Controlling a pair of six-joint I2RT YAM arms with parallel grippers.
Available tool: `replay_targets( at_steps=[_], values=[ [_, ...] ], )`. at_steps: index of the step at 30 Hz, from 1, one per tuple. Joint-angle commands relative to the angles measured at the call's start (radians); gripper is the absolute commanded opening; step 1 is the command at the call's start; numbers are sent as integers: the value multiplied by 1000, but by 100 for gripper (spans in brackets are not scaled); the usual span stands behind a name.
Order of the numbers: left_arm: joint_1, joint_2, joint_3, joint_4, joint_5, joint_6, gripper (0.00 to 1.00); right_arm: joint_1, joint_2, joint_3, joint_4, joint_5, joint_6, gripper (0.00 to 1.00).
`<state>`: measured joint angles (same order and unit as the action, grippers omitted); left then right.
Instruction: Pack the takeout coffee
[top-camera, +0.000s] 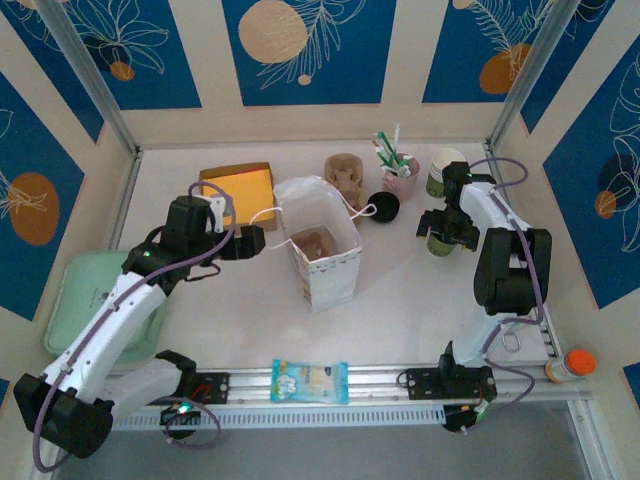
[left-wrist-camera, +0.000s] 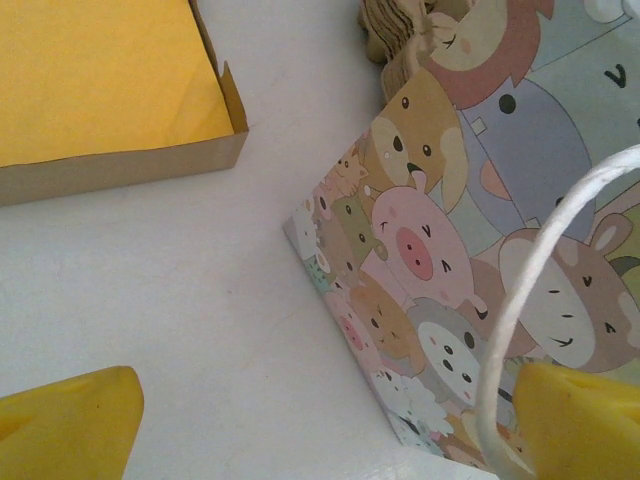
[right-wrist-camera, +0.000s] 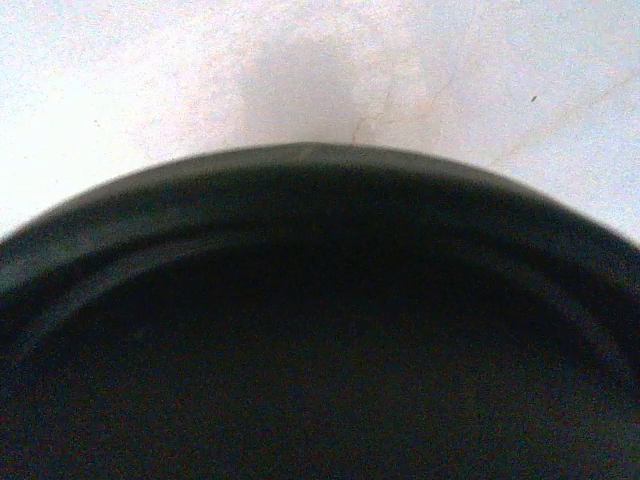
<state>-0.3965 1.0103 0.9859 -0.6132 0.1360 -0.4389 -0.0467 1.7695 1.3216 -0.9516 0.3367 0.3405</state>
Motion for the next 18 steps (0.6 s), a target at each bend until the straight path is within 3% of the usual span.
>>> replay_targets(
  at_steps=[1, 18],
  values=[
    [15, -18, -9, 12, -10, -6, 95, -2, 6, 0, 6, -17, 5, 98],
    [16, -26, -10, 12, -12, -3, 95, -1, 44, -27, 39, -19, 5, 93]
  ],
)
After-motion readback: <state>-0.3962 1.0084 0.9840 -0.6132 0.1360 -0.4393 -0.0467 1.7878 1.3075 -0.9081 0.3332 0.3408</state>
